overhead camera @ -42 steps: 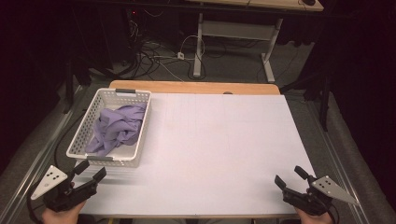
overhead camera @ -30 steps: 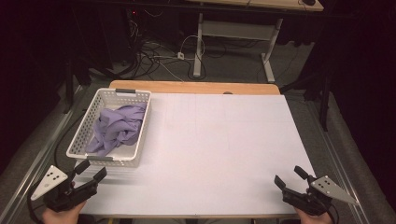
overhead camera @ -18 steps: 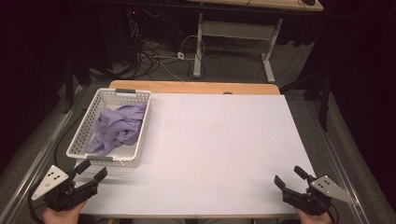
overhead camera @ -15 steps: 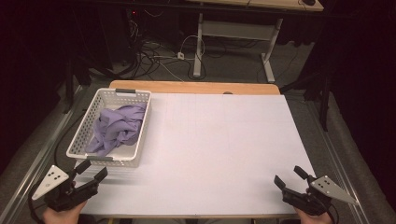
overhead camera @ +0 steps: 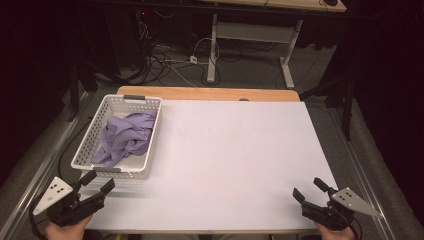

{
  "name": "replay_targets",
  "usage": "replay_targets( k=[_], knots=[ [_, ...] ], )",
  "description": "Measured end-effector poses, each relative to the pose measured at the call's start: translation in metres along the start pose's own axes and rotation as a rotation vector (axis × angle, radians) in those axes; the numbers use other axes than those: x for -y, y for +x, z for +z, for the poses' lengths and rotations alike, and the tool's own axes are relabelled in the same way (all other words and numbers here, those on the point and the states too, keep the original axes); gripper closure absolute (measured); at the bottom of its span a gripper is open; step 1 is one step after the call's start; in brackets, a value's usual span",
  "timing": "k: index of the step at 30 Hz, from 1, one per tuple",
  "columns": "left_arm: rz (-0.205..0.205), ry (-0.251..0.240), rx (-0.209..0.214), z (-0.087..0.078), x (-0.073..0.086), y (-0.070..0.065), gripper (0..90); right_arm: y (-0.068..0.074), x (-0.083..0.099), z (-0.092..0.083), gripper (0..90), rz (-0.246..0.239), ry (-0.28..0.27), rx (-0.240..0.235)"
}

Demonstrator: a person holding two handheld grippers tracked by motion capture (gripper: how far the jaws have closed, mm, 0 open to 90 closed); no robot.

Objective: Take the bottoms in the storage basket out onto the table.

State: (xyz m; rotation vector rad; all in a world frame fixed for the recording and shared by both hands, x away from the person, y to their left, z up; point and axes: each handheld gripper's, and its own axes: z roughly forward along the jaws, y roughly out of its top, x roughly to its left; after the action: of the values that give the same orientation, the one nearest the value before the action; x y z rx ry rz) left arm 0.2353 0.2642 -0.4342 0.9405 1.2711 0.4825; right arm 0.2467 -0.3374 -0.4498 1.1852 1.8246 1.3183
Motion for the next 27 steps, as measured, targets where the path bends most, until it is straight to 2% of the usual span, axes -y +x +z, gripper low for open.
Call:
replay_targets(
  k=[11,15,18,27],
  knots=[
    [0.013,0.004,0.017,0.004,-0.001,-0.007,29.2,0.000,0.000,0.002,17.4,-0.006,0.001,-0.014],
    [0.003,0.015,0.020,0.007,-0.003,-0.009,29.2,0.000,0.000,0.004,17.4,-0.007,0.005,-0.019],
    [0.015,0.017,0.028,0.009,-0.004,-0.012,29.2,0.000,0.000,0.004,17.4,-0.007,0.004,-0.016],
    [0.018,0.026,0.061,0.015,-0.008,-0.019,29.2,0.000,0.000,0.004,17.3,-0.004,0.005,-0.019]
  ],
)
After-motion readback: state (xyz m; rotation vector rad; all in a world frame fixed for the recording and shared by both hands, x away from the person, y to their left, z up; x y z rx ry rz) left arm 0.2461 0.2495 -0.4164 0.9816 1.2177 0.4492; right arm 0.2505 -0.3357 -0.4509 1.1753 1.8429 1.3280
